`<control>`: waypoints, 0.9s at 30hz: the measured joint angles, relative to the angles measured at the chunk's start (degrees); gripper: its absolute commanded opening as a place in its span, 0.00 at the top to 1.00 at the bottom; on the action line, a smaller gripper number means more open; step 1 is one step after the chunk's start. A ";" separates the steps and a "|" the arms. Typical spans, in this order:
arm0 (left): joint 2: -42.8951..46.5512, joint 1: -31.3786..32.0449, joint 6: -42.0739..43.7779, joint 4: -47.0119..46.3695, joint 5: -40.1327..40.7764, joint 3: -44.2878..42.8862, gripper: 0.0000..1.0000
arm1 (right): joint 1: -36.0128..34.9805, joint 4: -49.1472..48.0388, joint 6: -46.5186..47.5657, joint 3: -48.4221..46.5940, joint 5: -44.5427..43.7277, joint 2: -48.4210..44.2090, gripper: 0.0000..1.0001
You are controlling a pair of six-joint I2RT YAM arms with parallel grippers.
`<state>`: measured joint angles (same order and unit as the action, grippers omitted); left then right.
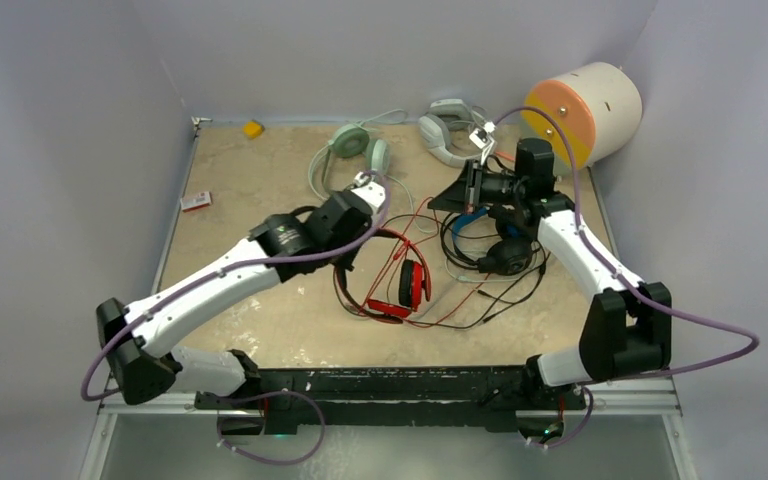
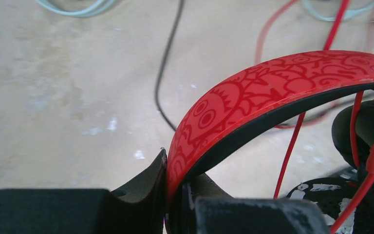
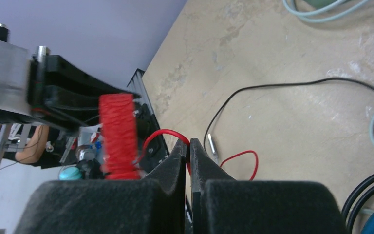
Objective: Wrap the headphones
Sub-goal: Wrap the headphones cable around the headphones.
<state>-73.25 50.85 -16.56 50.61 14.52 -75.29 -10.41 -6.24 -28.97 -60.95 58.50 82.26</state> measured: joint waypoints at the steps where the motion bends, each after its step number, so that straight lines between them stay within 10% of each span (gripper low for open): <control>1: -1.42 1.14 1.03 0.07 3.87 0.00 1.00 | 0.07 1.79 0.59 -0.20 0.26 -0.37 1.00; 12: -7.72 8.41 15.54 -9.42 36.37 0.96 1.00 | 0.22 15.04 4.37 -1.86 4.00 -7.72 1.00; 27: -10.88 9.33 20.20 -21.40 49.42 1.14 1.00 | -2.80 18.43 2.51 3.80 2.38 -16.09 1.00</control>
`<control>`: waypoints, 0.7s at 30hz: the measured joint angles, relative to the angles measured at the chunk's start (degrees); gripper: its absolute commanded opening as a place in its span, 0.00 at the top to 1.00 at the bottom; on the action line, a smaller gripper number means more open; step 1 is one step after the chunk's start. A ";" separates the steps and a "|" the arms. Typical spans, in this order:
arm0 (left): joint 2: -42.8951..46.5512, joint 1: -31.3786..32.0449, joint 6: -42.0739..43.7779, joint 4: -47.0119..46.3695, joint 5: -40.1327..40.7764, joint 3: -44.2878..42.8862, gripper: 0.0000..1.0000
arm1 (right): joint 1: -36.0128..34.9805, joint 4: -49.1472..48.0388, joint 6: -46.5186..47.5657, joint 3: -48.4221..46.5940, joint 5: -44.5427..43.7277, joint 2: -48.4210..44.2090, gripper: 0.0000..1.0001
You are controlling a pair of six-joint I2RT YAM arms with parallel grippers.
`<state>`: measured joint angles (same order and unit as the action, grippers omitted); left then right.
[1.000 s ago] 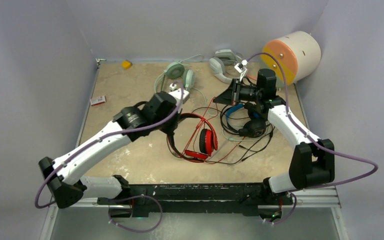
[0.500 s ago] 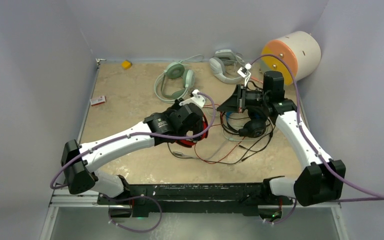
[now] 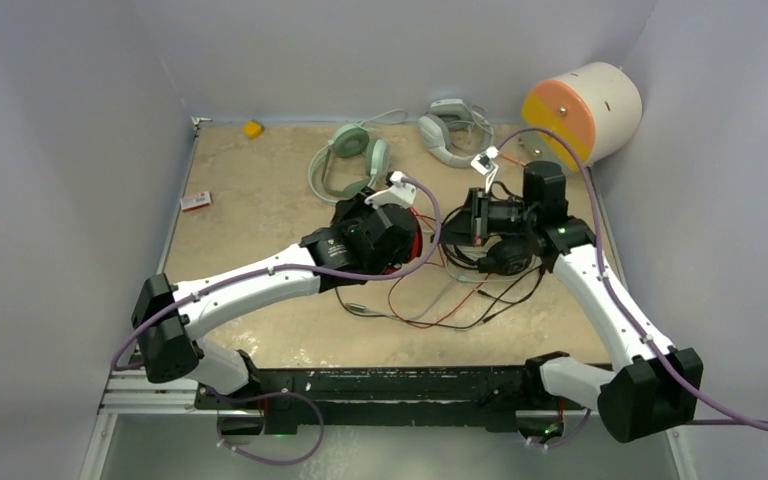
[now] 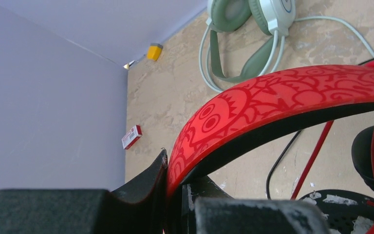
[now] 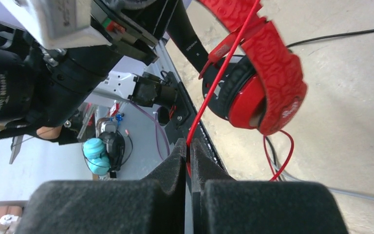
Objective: Wrap the headphones
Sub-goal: Wrap the headphones cable around the headphones.
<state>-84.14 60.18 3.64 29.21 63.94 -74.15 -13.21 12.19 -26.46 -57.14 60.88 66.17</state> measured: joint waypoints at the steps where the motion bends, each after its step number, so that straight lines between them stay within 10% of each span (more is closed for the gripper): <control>1: -0.20 0.02 -0.42 -0.50 0.92 0.00 1.00 | -1.25 -0.57 -0.70 0.59 -0.68 -0.35 1.00; 21: -8.33 -0.83 -51.63 30.88 -0.11 -14.12 1.00 | -18.93 -21.14 -13.94 7.82 -27.04 -1.16 0.91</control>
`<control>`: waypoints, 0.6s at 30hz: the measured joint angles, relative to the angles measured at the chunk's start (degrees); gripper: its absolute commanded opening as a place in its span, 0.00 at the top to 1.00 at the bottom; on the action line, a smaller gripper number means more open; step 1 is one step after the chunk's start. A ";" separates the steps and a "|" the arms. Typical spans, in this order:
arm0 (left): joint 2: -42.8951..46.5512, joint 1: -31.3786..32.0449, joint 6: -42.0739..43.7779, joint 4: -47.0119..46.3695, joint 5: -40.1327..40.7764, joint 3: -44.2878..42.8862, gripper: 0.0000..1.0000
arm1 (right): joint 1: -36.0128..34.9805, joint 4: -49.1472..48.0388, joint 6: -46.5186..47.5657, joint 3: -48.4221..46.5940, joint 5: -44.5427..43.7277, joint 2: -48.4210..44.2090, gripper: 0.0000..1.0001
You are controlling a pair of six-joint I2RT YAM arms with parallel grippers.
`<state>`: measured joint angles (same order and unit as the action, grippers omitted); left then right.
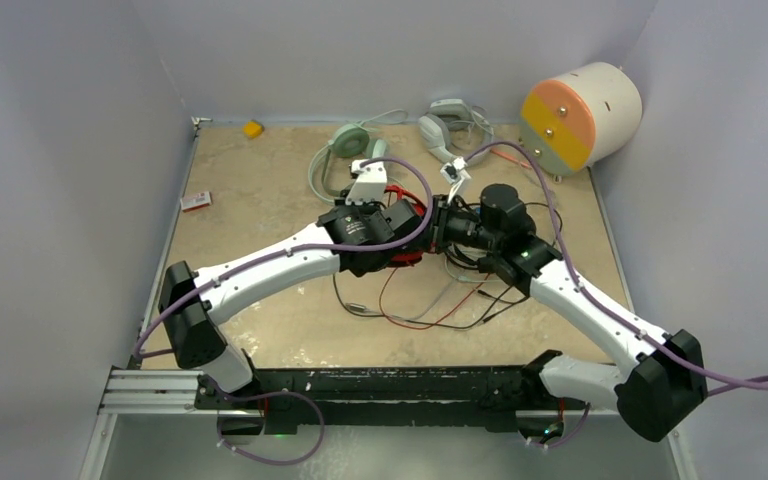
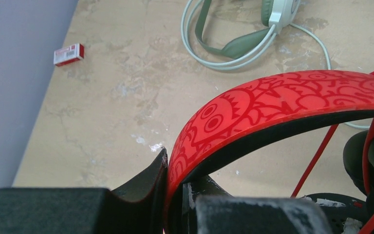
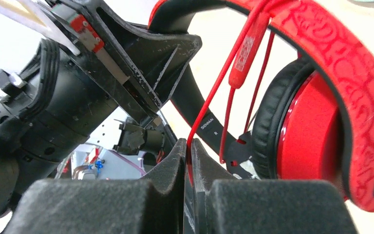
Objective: Wrap the headphones
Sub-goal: Wrap the headphones cable around the headphones.
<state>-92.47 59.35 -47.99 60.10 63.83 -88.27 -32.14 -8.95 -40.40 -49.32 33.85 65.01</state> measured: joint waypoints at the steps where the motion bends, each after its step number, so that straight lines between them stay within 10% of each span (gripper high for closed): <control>1: 0.00 -0.20 -1.77 0.92 -0.59 0.00 1.00 | -0.81 -0.50 0.37 0.00 -1.57 0.57 0.91; 18: 6.01 -5.16 -6.40 -5.14 -6.16 2.89 1.00 | -9.11 0.00 5.05 0.00 -9.25 3.63 0.92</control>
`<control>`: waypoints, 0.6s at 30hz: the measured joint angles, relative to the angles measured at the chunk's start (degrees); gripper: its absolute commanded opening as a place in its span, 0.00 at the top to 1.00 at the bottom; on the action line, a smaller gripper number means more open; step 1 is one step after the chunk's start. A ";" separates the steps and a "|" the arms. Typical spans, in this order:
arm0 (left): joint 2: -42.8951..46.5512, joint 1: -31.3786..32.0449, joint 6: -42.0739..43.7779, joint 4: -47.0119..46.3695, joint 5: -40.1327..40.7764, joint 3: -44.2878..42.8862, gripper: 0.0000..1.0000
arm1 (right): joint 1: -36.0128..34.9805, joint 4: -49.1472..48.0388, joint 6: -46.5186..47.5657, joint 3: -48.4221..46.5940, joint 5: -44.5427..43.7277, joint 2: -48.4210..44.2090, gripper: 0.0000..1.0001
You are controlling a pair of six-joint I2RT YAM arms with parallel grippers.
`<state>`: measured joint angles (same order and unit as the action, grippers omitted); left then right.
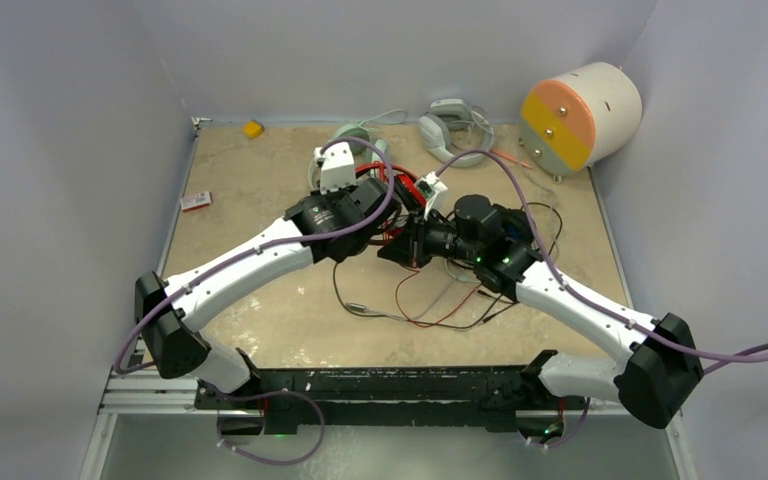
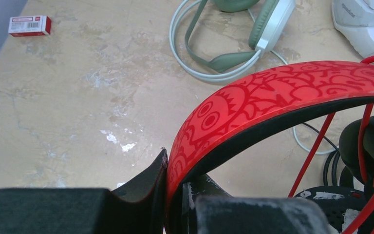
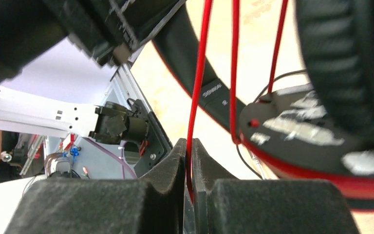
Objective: Wrap the headphones
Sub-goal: Wrap the headphones cable around the headphones.
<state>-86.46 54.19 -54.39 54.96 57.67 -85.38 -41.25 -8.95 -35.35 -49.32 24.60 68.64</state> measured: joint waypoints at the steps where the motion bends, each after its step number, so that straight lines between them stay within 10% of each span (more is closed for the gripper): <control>1: 0.07 -0.87 0.24 -0.37 -0.94 0.00 1.00 | -0.20 -0.04 0.15 0.00 -0.04 0.00 0.92; 18: 3.15 -7.19 8.13 -1.66 -11.43 0.00 1.00 | -4.35 -12.37 2.86 10.43 -1.27 -0.68 0.94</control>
<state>-83.31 47.00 -46.26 53.30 46.24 -85.38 -45.60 -21.32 -32.49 -38.89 23.33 67.96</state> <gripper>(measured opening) 0.078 0.066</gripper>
